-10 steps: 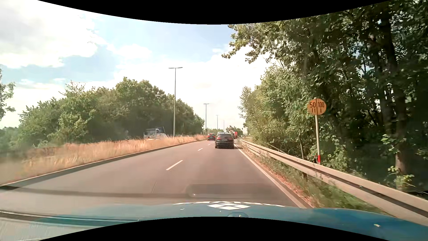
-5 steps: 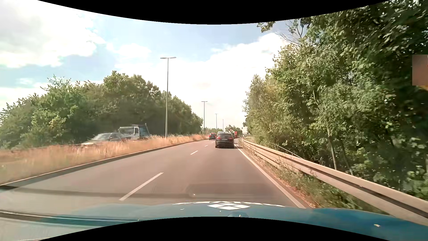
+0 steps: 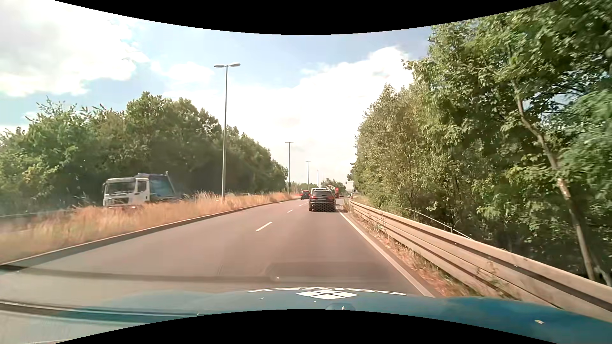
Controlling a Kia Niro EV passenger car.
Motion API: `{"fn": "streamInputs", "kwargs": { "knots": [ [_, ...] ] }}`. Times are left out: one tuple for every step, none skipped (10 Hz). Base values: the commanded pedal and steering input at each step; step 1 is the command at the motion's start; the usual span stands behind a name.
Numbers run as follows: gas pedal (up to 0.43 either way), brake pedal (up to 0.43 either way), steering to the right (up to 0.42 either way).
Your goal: Follow the waypoints while adhering to traffic rules and regulations
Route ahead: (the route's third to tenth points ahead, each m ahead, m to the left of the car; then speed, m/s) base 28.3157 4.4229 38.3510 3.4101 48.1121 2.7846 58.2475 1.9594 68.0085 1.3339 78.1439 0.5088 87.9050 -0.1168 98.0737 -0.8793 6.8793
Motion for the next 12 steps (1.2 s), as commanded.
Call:
{"fn": "streamInputs", "kwargs": {
  "knots": [
    [0.150, 0.000, 0.003],
    [0.150, 0.000, 0.003],
    [0.150, 0.000, 0.003],
    [0.150, 0.000, 0.003],
    [0.189, 0.000, 0.003],
    [0.209, 0.000, 0.003],
    [0.220, 0.000, 0.003],
    [0.228, 0.000, 0.003],
    [0.240, 0.000, 0.003],
    [0.248, 0.000, 0.003],
    [0.260, 0.000, 0.003],
    [0.260, 0.000, 0.003]
  ]
}}
